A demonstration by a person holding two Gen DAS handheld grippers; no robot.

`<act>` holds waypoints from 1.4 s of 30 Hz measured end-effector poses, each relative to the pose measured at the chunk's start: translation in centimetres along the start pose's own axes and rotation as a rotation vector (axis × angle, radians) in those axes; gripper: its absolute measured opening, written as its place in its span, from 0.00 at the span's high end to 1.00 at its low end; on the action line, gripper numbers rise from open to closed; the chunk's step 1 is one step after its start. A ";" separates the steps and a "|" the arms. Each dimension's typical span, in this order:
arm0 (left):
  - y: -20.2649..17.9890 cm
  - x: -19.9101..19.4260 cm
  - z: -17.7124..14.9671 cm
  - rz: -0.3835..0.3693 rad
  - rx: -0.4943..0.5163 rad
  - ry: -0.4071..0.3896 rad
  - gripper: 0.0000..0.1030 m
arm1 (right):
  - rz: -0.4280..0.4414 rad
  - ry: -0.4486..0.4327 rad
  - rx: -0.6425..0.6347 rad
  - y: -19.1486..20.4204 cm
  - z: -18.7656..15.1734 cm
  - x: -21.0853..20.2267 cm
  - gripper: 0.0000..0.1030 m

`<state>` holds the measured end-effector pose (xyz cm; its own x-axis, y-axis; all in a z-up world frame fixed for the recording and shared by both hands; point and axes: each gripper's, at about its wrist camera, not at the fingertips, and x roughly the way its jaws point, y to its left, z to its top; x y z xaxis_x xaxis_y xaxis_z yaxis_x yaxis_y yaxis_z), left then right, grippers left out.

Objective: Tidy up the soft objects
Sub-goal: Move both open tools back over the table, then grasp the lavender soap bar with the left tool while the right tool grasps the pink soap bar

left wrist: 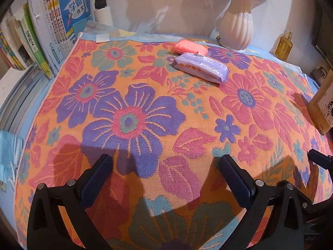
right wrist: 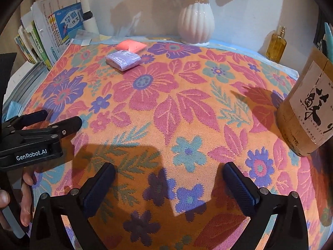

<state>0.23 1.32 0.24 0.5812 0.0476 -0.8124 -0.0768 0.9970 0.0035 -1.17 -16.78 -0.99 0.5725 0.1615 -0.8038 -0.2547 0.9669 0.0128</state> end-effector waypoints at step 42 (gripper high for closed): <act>2.8 5.4 9.7 -0.218 -0.133 -0.077 0.64 | 0.189 -0.084 -0.096 2.4 19.8 9.9 0.16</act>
<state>11.04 4.98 1.50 0.6550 -0.1580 -0.7389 -0.0458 0.9678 -0.2476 19.33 -8.96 2.87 0.5695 0.3573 -0.7403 -0.4343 0.8954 0.0982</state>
